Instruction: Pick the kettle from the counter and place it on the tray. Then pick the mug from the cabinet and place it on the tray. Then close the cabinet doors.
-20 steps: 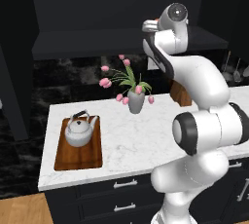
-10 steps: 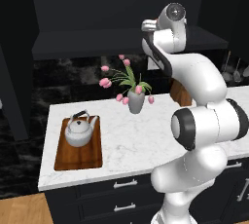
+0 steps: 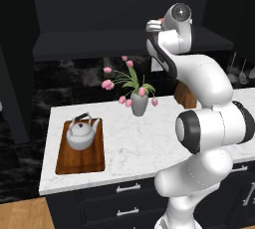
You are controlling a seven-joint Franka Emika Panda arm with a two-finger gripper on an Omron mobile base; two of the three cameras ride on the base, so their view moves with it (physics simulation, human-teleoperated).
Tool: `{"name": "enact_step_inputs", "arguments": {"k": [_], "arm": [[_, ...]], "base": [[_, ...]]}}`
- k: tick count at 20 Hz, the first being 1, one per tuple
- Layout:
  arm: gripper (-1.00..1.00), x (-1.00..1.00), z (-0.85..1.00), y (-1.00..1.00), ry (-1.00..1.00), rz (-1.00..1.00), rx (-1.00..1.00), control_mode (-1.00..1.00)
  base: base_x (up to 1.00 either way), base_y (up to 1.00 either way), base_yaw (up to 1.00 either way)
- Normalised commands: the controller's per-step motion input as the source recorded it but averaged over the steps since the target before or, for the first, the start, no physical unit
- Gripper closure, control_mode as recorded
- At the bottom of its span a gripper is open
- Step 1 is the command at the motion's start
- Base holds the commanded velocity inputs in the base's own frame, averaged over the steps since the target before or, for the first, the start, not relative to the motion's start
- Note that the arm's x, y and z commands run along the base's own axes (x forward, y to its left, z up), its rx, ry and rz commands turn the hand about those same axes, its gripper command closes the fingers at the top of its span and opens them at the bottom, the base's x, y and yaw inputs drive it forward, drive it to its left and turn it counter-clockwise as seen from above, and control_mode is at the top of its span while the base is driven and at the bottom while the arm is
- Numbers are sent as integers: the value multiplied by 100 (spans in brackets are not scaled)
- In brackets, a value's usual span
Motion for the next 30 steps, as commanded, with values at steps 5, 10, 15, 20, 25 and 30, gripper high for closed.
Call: {"name": "enact_step_inputs", "arguments": {"k": [5, 10, 15, 20, 25, 30], "arm": [[100, -24, 0, -3, -3, 0, -2, -100], [100, -90, 0, 0, -1, 0, 0, -100], [100, -98, 14, 0, 8, 4, 1, -100], [100, -100, 5, 8, 13, 24, 0, -100], [100, -100, 0, 21, 22, 39, 2, -100], [100, -91, -10, 20, 24, 53, 3, -100]], "base": [[0, 0, 0], [0, 0, 0], [0, 0, 0], [0, 0, 0], [0, 0, 0], [0, 0, 0]]}}
